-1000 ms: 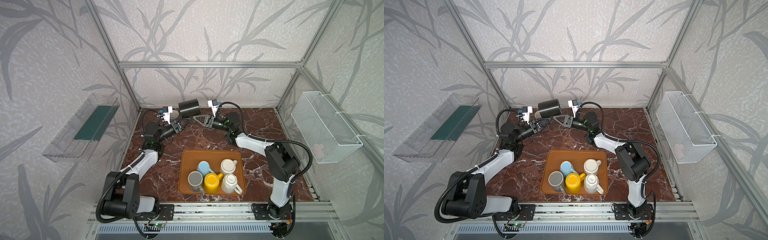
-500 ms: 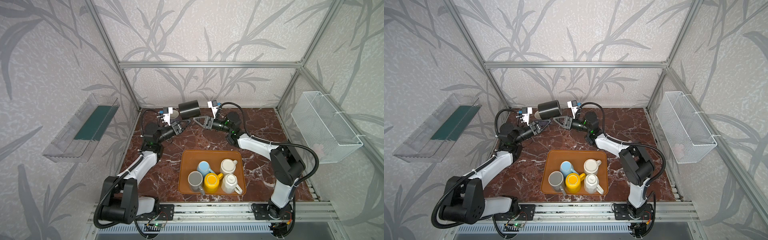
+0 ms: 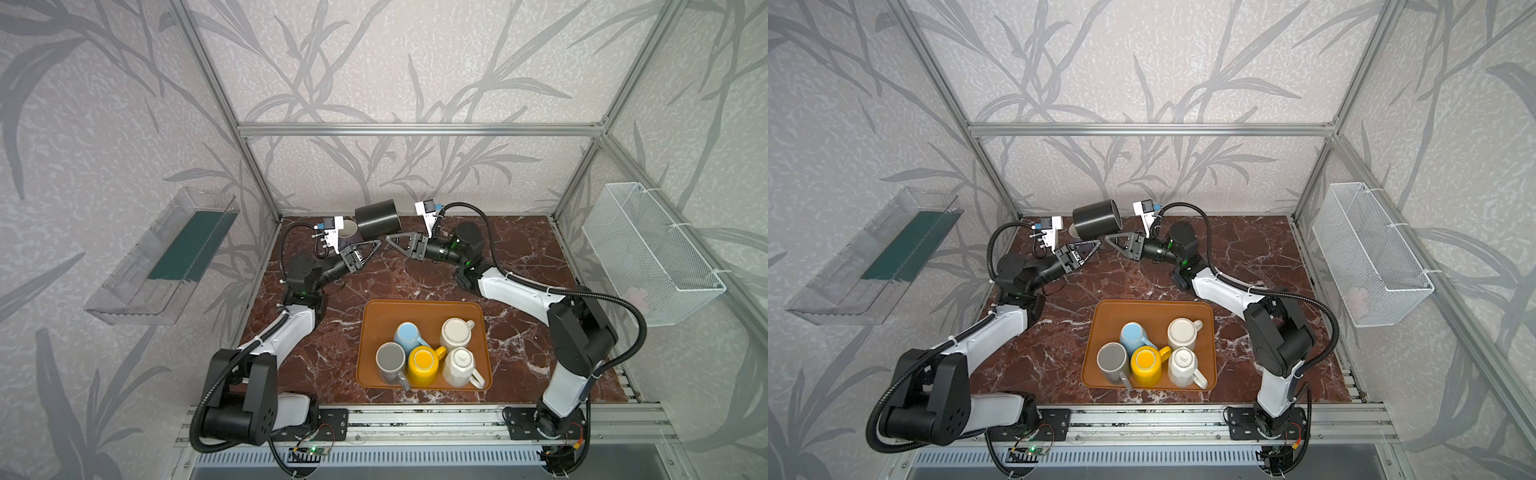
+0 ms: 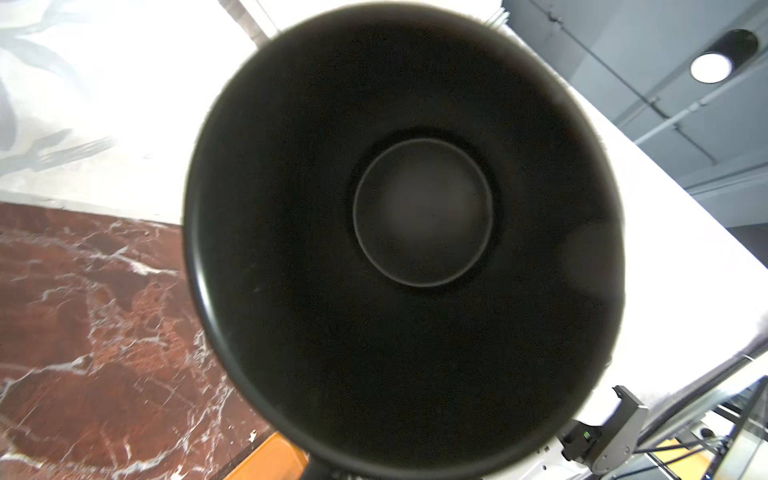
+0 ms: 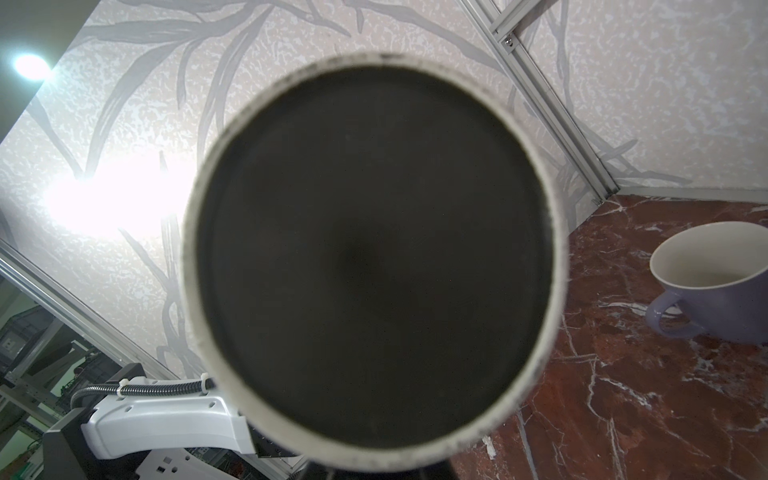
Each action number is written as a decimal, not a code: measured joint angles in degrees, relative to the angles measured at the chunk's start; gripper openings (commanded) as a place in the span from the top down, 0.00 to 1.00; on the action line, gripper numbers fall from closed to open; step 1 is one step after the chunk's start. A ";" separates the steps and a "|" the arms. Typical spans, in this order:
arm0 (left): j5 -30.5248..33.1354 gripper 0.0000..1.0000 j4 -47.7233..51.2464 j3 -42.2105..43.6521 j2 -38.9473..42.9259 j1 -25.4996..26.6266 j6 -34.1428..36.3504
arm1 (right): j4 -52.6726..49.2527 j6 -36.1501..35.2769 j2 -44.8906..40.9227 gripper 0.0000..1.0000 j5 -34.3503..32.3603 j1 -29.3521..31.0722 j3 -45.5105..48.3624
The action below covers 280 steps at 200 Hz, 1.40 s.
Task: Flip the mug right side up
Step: 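Close the left gripper on the black mug's rim while the right gripper holds it, then open the right gripper and draw it back while the left gripper holds the mug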
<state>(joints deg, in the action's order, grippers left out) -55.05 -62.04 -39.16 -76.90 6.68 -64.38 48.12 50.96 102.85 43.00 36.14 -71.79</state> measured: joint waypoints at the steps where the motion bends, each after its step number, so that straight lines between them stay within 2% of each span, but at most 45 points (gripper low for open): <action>1: -0.02 1.00 -0.13 0.00 -0.07 0.00 -0.09 | 0.00 0.00 -0.02 0.84 -0.02 0.00 0.00; 35: -0.83 1.00 -3.39 0.00 -1.60 0.00 -2.82 | -0.26 -1.44 -0.35 0.74 -0.31 -0.02 0.31; 66: -0.59 1.00 -3.26 0.00 -1.60 0.00 -5.18 | -1.46 -5.31 -0.98 0.59 0.83 0.20 1.25; 83: -0.46 1.00 -1.60 0.00 -1.20 0.00 -5.01 | -2.21 -6.19 -0.98 0.51 1.05 0.35 1.97; 117: 0.24 1.00 6.45 0.00 1.77 0.00 -1.49 | -2.73 -7.10 -0.98 0.43 1.22 0.35 3.28; 179: 2.67 1.00 25.00 -0.87 9.07 0.00 8.68 | -5.53 -9.42 -2.95 0.41 0.81 -0.17 6.71; 237: 6.56 1.00 44.72 -4.72 11.17 0.00 18.69 | -18.84 -19.10 -12.55 0.41 -4.76 -0.26 11.26; 280: 12.79 1.00 59.93 -8.70 12.26 0.35 26.18 | -31.19 -24.74 -17.59 0.42 -11.76 -0.26 11.74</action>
<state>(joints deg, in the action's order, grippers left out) -42.26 -2.11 -47.86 -64.64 7.03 -38.20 16.93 26.22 85.25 31.24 35.88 -60.05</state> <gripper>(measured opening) 0.179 0.578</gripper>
